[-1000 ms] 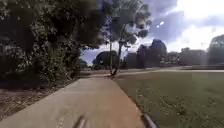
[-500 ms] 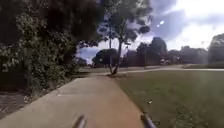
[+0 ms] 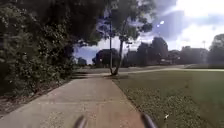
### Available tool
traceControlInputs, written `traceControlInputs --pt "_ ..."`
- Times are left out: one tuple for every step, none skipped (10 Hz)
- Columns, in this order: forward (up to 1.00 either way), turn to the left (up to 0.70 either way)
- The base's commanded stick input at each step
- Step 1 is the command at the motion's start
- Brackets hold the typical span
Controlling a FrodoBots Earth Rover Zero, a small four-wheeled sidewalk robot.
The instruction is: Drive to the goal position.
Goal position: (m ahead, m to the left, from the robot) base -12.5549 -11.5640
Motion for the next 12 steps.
traceControlInputs --pt "1.00 0.13" --pt "1.00 0.40" --pt "1.00 0.40" --pt "1.00 0.40" --pt "1.00 0.40" --pt "1.00 0.23" --pt "1.00 0.00" --pt "1.00 0.00" --pt "1.00 0.00" --pt "1.00 0.00" --pt "1.00 0.00" --pt "1.00 0.00"
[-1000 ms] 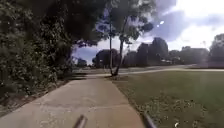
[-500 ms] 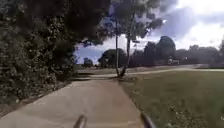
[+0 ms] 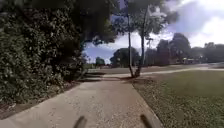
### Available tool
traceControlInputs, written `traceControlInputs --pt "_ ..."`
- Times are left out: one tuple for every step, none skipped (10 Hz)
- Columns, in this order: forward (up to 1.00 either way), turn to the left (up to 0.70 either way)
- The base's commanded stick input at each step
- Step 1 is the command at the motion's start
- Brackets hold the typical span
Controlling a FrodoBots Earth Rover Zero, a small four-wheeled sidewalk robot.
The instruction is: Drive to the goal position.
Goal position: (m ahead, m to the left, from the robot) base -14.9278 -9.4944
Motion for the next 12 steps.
traceControlInputs --pt "1.00 0.00" --pt "1.00 0.00" --pt "1.00 0.00" --pt "1.00 0.00" --pt "1.00 -0.22" --pt "1.00 -0.40" --pt "1.00 -0.33" --pt "1.00 0.00" --pt "1.00 0.00" --pt "1.00 0.00" --pt "1.00 0.00" --pt "1.00 0.00"
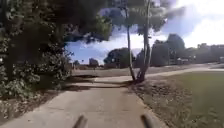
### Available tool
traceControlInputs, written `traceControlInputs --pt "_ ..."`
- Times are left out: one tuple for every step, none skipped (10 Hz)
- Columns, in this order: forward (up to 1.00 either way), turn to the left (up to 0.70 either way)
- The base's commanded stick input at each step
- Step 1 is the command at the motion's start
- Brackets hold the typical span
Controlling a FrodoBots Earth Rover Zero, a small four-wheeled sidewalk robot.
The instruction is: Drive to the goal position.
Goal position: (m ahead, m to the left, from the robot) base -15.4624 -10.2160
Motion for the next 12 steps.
traceControlInputs --pt "1.00 0.00" --pt "1.00 0.00" --pt "1.00 0.00" --pt "1.00 0.00" --pt "1.00 0.00" --pt "1.00 0.00" --pt "1.00 0.00" --pt "1.00 0.00" --pt "1.00 0.00" --pt "1.00 0.00" --pt "1.00 0.00" --pt "1.00 0.00"
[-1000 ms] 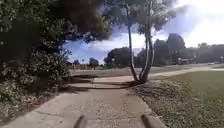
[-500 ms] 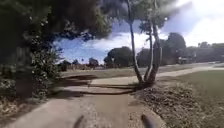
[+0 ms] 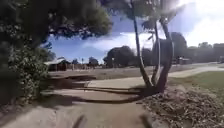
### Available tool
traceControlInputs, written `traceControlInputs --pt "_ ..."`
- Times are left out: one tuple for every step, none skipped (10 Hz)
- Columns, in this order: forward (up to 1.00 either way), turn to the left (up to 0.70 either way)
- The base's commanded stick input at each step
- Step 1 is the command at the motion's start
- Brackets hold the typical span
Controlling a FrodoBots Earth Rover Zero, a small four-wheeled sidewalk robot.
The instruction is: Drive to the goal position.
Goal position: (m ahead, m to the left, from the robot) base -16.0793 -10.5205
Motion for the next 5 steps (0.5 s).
traceControlInputs --pt "1.00 0.00" --pt "1.00 0.00" --pt "1.00 0.00" --pt "1.00 0.00" --pt "1.00 0.00"
